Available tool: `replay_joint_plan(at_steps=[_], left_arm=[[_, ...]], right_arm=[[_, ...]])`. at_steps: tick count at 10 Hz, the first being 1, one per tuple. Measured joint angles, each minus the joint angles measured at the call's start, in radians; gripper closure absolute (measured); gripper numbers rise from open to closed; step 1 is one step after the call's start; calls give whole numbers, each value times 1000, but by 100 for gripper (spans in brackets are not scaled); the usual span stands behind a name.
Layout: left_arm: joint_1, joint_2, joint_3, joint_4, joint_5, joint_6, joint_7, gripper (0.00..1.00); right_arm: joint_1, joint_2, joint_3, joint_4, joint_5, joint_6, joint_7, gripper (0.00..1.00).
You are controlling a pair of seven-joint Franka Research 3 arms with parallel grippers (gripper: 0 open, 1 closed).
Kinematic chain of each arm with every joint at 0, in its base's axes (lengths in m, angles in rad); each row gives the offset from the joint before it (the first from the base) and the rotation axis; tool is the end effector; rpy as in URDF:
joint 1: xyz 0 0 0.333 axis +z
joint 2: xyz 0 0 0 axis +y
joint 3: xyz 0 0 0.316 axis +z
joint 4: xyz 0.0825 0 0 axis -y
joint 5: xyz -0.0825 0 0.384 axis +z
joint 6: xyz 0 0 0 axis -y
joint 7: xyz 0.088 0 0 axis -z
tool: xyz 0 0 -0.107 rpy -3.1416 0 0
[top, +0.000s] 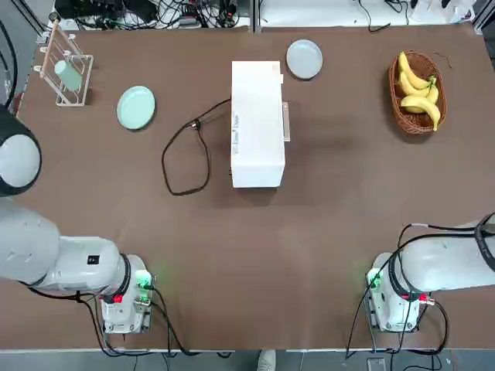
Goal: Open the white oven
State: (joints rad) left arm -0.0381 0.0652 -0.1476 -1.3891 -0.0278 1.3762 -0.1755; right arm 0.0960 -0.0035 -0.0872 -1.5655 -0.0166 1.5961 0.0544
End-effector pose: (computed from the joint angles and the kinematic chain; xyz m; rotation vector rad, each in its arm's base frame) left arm 0.5443 -0.1024 0.6564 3.1163 -0.0227 -0.1290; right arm 0.5562 0.0031 0.6312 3.1251 -0.0711 0.0541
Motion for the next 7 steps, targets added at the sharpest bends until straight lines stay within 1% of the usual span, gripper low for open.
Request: replay_joint_plan(at_steps=[2, 4, 5, 6, 7], left_arm=[[-23, 18, -32, -1, -16, 27, -55, 2], [-23, 32, -79, -4, -31, 41, -105, 10], [-23, 41, -107, -6, -36, 43, -130, 25], [-24, 53, -135, -10, -39, 44, -145, 43], [-24, 69, -165, -15, -40, 49, -155, 49]], right_arm=[[2, 4, 0, 0, 0, 3, 0, 0], [2, 6, 0, -1, 0, 6, 0, 0], [2, 8, 0, -2, 0, 6, 0, 0], [2, 10, 0, -4, 0, 6, 0, 1], [2, 13, 0, -9, 2, 7, 0, 3]])
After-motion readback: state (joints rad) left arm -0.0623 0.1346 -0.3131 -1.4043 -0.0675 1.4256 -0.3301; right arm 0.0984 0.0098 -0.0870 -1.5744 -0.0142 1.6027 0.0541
